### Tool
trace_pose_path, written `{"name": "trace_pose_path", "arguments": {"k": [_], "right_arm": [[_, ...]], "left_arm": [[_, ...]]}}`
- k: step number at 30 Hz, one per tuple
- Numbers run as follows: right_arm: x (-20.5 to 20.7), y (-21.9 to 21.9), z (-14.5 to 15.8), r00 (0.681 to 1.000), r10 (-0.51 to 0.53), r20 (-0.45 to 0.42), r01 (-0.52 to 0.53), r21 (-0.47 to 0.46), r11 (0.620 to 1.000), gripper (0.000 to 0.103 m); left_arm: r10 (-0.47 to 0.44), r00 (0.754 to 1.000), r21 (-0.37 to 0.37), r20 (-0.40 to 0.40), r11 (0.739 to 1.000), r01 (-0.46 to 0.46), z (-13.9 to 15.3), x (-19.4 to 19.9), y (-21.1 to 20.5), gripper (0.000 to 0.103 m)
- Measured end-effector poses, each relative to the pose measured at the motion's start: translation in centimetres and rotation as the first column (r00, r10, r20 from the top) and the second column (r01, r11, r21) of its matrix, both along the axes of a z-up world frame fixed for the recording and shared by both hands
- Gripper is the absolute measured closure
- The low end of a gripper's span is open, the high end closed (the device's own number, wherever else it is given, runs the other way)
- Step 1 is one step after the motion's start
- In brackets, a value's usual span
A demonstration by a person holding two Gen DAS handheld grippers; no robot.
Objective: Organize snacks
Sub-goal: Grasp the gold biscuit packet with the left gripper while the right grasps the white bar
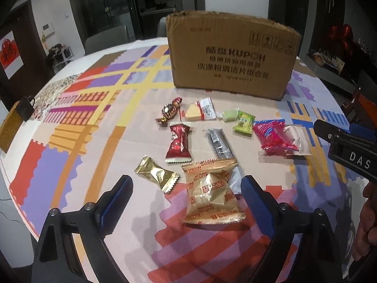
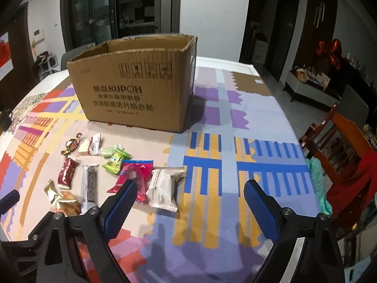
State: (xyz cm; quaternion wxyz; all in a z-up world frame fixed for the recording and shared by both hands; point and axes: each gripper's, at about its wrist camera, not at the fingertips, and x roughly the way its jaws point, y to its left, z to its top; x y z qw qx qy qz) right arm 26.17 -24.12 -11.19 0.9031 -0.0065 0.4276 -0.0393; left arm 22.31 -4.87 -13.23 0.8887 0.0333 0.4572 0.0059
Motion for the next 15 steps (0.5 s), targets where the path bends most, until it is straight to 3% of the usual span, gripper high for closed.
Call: {"name": "trace_pose_path", "arguments": {"k": [5,15], "right_arm": [[1.2,0.3,-1.3,0.999,-0.002,-0.032,0.002,-0.001,1.000,0.013],[2.7,0.9,-2.9,0.997,0.018,-0.076,-0.017,0.012,1.000,0.017]], "left_arm": [[-0.001,0.999,-0.018,-0.043,1.000,0.000,-1.5,0.6,0.2,0.017],[0.006,0.997,-0.041,-0.074,0.999,-0.009,-2.7,1.6,0.3,0.020]]}}
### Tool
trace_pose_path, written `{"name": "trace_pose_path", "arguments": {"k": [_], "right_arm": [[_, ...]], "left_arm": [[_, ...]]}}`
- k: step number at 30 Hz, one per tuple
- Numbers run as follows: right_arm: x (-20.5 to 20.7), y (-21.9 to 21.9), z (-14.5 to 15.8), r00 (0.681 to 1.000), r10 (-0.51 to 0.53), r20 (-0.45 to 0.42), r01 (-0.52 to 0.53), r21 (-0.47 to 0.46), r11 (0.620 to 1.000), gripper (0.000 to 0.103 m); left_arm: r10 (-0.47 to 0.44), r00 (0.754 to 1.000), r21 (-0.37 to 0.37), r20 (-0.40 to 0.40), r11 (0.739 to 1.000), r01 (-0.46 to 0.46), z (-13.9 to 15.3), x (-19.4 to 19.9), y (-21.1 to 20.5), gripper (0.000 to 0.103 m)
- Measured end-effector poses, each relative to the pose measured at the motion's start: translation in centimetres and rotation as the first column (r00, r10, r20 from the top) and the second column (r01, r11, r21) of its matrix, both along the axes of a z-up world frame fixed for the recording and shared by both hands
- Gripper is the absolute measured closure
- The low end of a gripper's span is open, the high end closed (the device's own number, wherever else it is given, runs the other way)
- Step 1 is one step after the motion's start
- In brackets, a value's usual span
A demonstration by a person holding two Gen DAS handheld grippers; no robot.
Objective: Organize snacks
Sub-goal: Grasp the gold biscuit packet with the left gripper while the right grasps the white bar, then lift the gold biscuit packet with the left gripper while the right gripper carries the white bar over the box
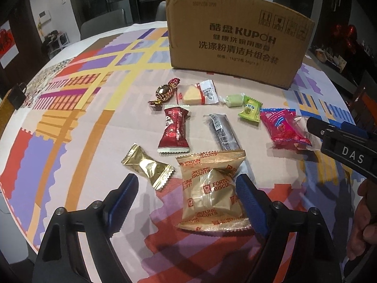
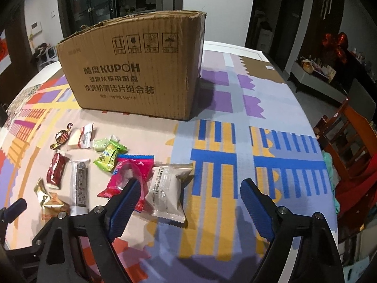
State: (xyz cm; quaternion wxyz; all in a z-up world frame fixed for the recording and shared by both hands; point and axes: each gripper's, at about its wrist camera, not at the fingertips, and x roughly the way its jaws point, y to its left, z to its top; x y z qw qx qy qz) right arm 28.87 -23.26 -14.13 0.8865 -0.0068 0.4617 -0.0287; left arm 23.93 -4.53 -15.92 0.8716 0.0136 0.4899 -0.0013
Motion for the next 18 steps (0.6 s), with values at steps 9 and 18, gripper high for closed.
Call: {"name": "trace_pose_path", "arguments": {"k": [9,18], "right_arm": [[1.4,0.3,-2.1,0.998,-0.003,-0.065,0.004,0.021,1.000,0.035],[1.3,0.8,-3.2,0.995,0.016,-0.100,-0.011,0.048,0.999,0.058]], "left_arm": [[-0.018,0.997,-0.047,-0.071,0.999,0.015,-1.9,0.7,0.1,0.044],[-0.038,0.998,-0.071,-0.058,0.997,0.034,-1.6,0.5,0.2,0.064]]}}
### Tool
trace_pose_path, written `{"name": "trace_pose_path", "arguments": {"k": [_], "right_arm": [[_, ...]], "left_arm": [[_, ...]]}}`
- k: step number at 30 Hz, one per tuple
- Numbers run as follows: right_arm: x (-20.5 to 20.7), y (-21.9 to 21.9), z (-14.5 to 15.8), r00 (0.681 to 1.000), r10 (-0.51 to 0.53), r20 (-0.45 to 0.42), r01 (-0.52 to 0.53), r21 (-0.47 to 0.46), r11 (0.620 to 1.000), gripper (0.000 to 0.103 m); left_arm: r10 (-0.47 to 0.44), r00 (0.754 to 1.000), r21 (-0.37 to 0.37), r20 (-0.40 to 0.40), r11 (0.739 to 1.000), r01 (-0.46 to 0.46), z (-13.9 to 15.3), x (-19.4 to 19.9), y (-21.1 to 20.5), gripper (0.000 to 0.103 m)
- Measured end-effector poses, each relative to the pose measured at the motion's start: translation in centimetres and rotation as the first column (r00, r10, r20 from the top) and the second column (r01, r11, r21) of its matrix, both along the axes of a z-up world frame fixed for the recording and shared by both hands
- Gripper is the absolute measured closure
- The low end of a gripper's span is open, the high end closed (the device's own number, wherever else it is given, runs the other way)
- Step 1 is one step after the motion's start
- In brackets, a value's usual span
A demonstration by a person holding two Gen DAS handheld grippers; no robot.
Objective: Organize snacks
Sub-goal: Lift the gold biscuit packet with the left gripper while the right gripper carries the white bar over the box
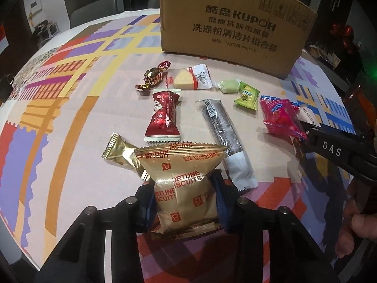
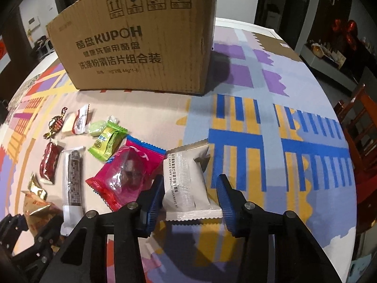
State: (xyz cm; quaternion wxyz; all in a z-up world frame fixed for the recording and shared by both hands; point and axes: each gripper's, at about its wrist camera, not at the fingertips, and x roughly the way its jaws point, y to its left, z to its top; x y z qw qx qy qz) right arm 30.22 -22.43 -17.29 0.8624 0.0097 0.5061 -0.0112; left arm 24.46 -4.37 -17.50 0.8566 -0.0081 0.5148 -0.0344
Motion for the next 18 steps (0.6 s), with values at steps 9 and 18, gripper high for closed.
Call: {"name": "trace_pose_path", "arguments": {"k": [9,18], "right_arm": [[-0.9,0.2,1.8,0.999,-0.002,0.040,0.001,0.001,1.000,0.059],[-2.6,-0.7,3.8,0.997,-0.021,0.077,0.020,0.012,1.000,0.059]], "left_arm": [[-0.006,0.999,0.000,0.047,1.000,0.006,1.5,-0.6,0.2,0.065],[-0.017,0.995,0.009,0.101,1.000,0.016,3.6,-1.6,-0.1,0.065]]}}
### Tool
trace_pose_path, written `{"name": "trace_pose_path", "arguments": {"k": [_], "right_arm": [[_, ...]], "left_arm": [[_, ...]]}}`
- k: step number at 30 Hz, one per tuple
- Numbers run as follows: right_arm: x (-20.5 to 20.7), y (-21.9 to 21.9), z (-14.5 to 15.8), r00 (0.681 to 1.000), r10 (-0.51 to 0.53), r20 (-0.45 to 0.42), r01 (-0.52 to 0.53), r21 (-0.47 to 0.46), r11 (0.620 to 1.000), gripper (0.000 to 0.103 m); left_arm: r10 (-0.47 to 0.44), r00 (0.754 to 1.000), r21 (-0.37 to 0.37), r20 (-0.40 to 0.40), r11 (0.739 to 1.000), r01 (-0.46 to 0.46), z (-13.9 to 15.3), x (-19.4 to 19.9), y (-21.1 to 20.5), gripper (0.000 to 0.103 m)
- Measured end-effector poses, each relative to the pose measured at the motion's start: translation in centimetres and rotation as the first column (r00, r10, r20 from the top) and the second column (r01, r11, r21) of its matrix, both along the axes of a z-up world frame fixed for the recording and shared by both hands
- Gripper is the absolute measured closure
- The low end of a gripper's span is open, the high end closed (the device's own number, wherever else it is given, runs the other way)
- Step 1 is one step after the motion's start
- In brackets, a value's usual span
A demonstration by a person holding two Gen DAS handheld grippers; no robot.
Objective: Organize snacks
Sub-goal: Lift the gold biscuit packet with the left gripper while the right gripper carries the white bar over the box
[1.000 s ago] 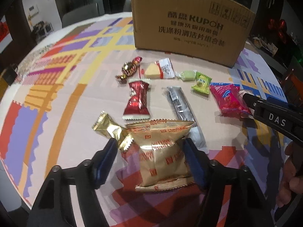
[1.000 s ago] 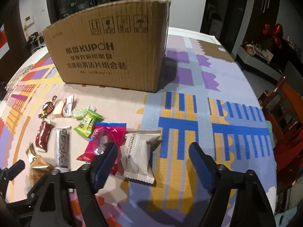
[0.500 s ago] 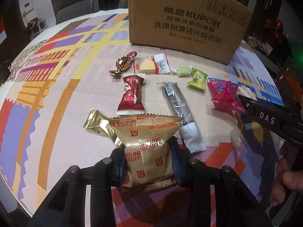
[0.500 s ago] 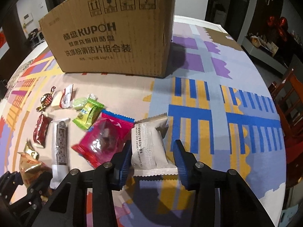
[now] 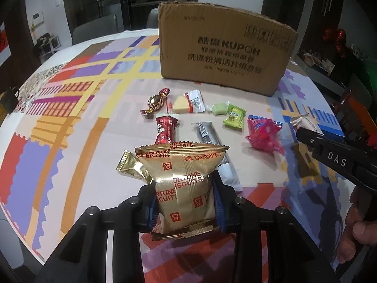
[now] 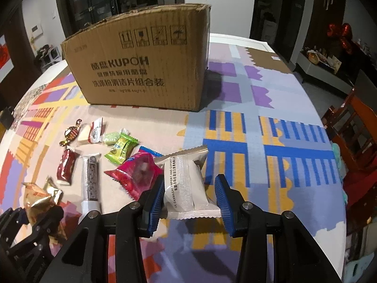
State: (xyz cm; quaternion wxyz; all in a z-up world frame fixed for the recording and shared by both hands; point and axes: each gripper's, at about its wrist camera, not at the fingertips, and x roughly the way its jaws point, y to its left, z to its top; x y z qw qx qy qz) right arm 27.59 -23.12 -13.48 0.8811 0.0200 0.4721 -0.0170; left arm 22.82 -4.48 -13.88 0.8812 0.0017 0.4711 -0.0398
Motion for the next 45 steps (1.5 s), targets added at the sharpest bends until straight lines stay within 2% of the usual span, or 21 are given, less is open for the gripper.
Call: {"name": "trace_pose_path", "arguments": {"k": [13,22,45], "right_arm": [[-2.0,-0.4,3.2,0.999,-0.006,0.053,0.005,0.014,1.000,0.059],[-2.7,-0.2,5.3,0.996,-0.003,0.095,0.002,0.012,1.000,0.059],[-1.5,1.1,10.9,0.975,0.018,0.223,-0.017,-0.009,1.000,0.059]], "left_arm": [[-0.017,0.999,-0.001,0.048,1.000,0.017,3.3,-1.0,-0.5,0.065],[-0.020,0.996,-0.002,0.082,1.000,0.020,5.2,-0.3,-0.2,0.065],[-0.056,0.978,-0.012,0.202,0.998,0.060,10.9,2.6,0.6,0.065]]}}
